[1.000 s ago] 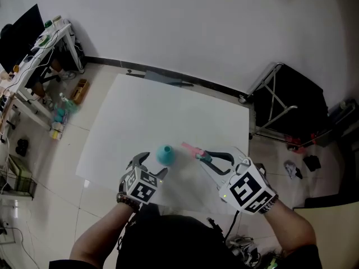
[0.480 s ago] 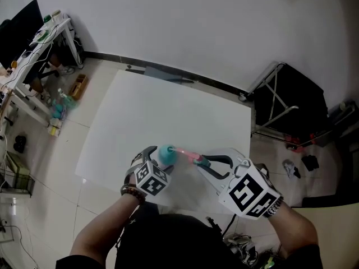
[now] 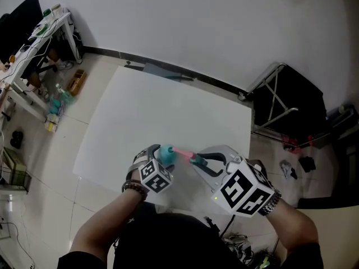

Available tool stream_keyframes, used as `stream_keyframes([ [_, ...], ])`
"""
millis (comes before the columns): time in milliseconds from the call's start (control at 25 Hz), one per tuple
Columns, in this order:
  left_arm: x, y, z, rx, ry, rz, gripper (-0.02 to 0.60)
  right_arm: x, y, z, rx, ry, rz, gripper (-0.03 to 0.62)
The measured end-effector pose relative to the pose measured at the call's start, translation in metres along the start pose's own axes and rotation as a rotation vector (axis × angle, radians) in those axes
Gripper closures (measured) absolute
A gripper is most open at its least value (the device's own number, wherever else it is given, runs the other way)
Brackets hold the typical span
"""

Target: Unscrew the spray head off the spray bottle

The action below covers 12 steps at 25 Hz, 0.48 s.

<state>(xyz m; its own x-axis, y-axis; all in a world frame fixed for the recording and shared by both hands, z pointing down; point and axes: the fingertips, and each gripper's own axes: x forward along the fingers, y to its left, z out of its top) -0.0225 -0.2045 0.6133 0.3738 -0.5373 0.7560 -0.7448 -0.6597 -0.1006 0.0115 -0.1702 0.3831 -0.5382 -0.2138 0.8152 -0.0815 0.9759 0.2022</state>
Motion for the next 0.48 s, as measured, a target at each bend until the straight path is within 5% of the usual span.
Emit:
stream_keyframes([
  [480,0.018,-0.001,-0.005,-0.012,-0.005,-0.015,0.157,0.037,0.001,0.005,0.03,0.039,0.073,0.525],
])
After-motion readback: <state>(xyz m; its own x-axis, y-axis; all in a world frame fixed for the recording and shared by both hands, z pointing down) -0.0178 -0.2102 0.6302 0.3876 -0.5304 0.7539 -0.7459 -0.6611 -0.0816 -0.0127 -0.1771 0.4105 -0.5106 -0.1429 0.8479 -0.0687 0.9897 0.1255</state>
